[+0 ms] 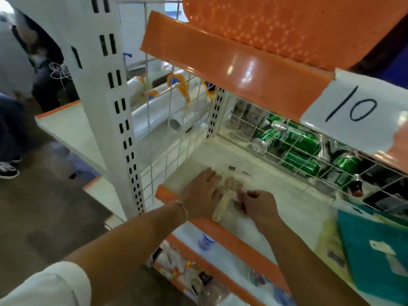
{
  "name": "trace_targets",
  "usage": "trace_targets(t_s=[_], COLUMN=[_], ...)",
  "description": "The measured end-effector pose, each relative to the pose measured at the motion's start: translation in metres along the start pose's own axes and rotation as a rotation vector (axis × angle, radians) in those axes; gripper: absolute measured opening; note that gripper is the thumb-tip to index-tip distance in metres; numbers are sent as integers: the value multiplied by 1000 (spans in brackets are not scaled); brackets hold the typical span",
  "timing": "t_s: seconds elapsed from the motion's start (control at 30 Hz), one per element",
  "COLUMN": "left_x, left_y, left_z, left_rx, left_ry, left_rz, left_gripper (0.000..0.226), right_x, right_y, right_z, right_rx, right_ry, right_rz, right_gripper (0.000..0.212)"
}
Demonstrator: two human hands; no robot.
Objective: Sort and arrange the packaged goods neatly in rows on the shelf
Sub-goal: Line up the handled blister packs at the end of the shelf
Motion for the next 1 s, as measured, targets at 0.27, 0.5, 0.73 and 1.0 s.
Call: trace_targets(t_s=[0.27, 0.5, 0.73, 1.0], left_x=[4, 5, 2, -23], left_y=[10, 16, 12, 5], left_z=[2, 7, 11, 134], left_rx=[-165, -245, -200, 13], left_ry=[106, 229, 177, 257], left_rz=[-34, -31, -47, 7], left_gripper=[60, 56, 58, 48], right_x=[-2, -1, 4, -1], right_y=[2, 0, -36, -130], right_z=[-12, -2, 10, 35], right_rx=[373, 300, 227, 225], right_ry=[-244, -231, -235, -212], right_rz=[98, 142, 148, 263], right_gripper=[30, 28, 34, 25])
Point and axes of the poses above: each hand's wrist, its own x-axis away from the middle knuckle, its own y-axis out of the palm, z = x × y, the point moved 8 cm from there along -x, towards the middle knuckle, and after that the axes turned 13 degrees about z, right-handed, at the moved point
